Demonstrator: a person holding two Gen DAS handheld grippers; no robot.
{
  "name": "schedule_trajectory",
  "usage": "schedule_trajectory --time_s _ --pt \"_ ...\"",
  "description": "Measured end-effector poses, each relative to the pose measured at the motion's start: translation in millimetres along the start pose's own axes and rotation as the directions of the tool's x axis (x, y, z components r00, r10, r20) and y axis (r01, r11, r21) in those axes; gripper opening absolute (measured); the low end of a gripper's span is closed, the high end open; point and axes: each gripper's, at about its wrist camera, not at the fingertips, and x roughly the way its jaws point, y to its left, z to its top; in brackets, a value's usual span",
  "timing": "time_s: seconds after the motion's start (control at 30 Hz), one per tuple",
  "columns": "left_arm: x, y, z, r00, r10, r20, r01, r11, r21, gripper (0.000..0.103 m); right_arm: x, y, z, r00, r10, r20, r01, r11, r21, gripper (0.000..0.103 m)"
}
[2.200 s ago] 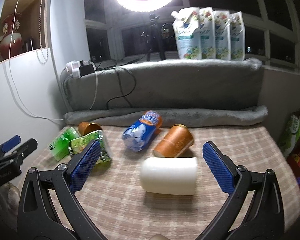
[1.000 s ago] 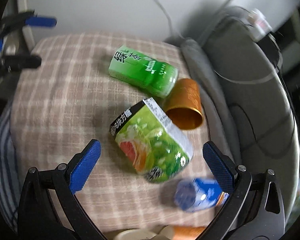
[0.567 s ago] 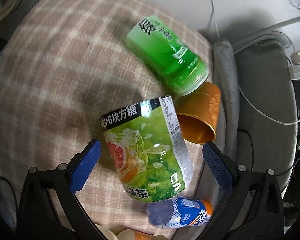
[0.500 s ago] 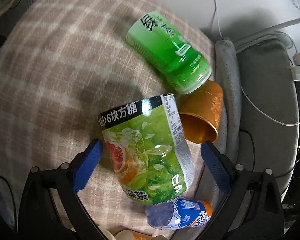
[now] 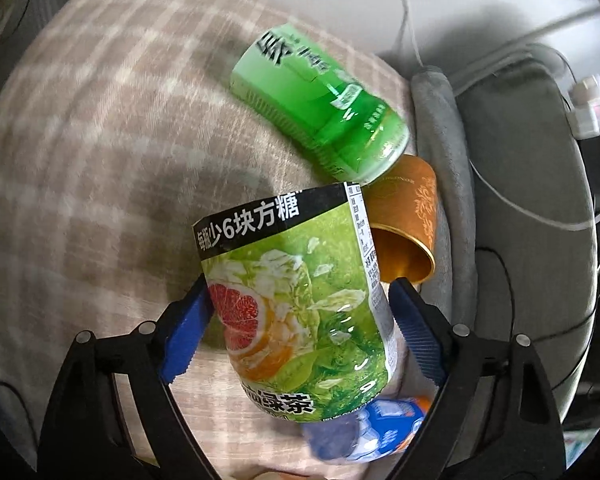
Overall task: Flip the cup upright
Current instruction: 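Close the right gripper on the grapefruit tea bottle and lift it, then rotate the held bottle upright and set it on the table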
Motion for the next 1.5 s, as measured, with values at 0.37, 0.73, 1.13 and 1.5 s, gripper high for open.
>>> schedule_trajectory --time_s 0.37,0.73,1.13,1.5 --pt "-2 -2 -3 0.994 -0.093 -0.052 0.092 0.996 -0.018 0.095 -48 -22 -37 0.968 0.127 0.218 -0.237 0.756 0.61 0.089" --pt "8 -6 -14 0.948 -0.251 -0.195 0.231 0.965 -0.121 0.095 -25 14 -110 0.82 0.261 0.51 -0.526 -0.009 0.851 0.089" --pt "6 -26 -10 0.921 -0.306 -0.24 0.293 0.952 -0.09 0.095 -19 38 -131 0.824 0.211 0.526 -0.498 -0.172 0.85 0.091" --pt "16 -43 -11 0.887 -0.348 -0.304 0.329 0.937 -0.114 0.095 -42 34 -147 0.846 0.168 0.506 -0.491 -0.125 0.862 0.093"
